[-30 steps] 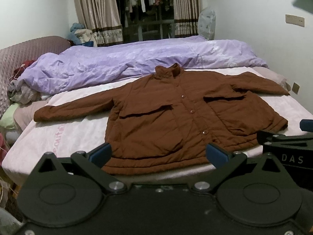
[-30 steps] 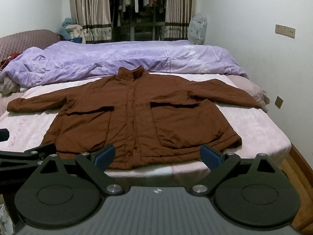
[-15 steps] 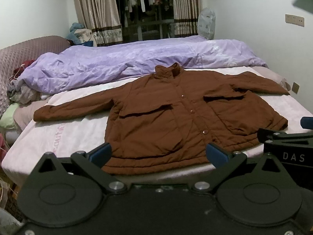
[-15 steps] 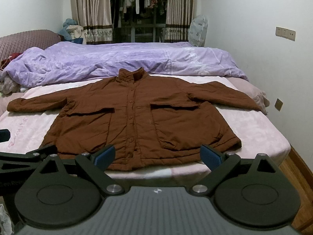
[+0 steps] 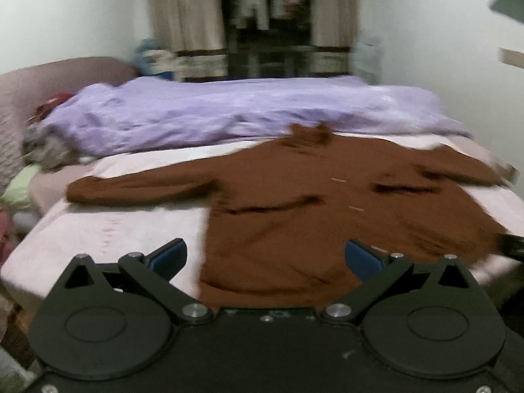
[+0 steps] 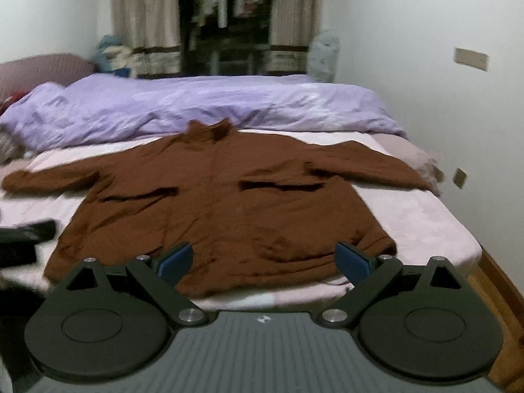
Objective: Fold large clothes
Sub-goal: 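Grasp a jacket sleeve cuff with the left gripper and lift it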
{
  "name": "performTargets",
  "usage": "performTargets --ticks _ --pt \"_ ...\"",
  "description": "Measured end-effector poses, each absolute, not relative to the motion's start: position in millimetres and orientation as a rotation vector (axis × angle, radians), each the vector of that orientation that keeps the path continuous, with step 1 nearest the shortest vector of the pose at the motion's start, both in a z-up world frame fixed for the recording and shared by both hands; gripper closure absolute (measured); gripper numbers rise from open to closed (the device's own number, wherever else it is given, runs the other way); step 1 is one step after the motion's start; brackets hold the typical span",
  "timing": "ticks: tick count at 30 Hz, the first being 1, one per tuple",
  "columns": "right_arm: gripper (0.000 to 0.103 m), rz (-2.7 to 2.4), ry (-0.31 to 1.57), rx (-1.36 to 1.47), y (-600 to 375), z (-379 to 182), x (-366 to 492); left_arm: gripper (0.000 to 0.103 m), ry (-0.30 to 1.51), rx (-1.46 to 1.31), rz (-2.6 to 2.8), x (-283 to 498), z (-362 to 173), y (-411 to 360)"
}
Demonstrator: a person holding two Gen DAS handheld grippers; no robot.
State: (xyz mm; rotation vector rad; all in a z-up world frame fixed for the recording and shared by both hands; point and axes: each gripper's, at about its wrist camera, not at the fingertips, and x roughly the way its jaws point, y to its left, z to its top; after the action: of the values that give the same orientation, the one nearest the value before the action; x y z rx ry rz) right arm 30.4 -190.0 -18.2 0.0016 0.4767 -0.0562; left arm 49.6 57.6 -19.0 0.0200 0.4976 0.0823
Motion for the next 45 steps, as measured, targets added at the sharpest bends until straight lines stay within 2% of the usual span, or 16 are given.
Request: performTargets --ticks 5,11,15,18,22,23,25,26,28,30,31,38,41,45 --pt "0.0 -0.05 0.502 -0.034 -206 -34 92 0.0 0.576 -0.05 0.342 136 -39 174" --pt "0.0 -0.083 0.644 -0.172 -218 -68 189 0.0 0.607 -0.115 0.482 225 -65 312" --pt "0.0 -0.087 0.693 -0.15 -224 -78 228 0.0 0.584 -0.363 0.491 276 -78 400" --pt "0.0 -0.089 0.686 -0.181 -225 -83 254 0.0 0.651 -0.505 0.56 329 -95 462" --pt "0.0 -0.062 0.732 -0.217 -229 -91 285 0.0 0.76 -0.604 0.626 369 -128 508" --pt "0.004 -0.029 0.754 -0.196 -232 -93 291 0.0 0.743 -0.58 0.62 375 -133 509" --pt "0.018 0.011 0.806 -0.143 -242 -96 306 0.0 0.742 -0.493 0.627 385 -138 502" --pt "0.019 0.01 0.821 -0.133 -247 -97 313 0.003 0.73 -0.451 0.648 387 -138 497" --pt "0.022 -0.012 0.83 -0.132 -259 -97 325 0.019 0.716 -0.387 0.681 390 -137 488" --pt "0.023 -0.047 0.818 -0.135 -273 -94 336 0.08 0.691 -0.388 0.644 386 -132 484" --pt "0.023 -0.061 0.809 -0.132 -280 -91 342 0.089 0.696 -0.412 0.617 392 -128 482" --pt "0.023 -0.105 0.751 -0.208 -326 -88 381 0.09 0.635 -0.297 0.435 405 -87 404" --pt "0.023 -0.116 0.76 -0.176 -345 -88 384 0.092 0.546 -0.285 0.299 412 -48 344" --pt "0.023 0.024 0.756 -0.042 -370 -77 361 0.092 0.441 -0.184 0.113 418 -5 224"
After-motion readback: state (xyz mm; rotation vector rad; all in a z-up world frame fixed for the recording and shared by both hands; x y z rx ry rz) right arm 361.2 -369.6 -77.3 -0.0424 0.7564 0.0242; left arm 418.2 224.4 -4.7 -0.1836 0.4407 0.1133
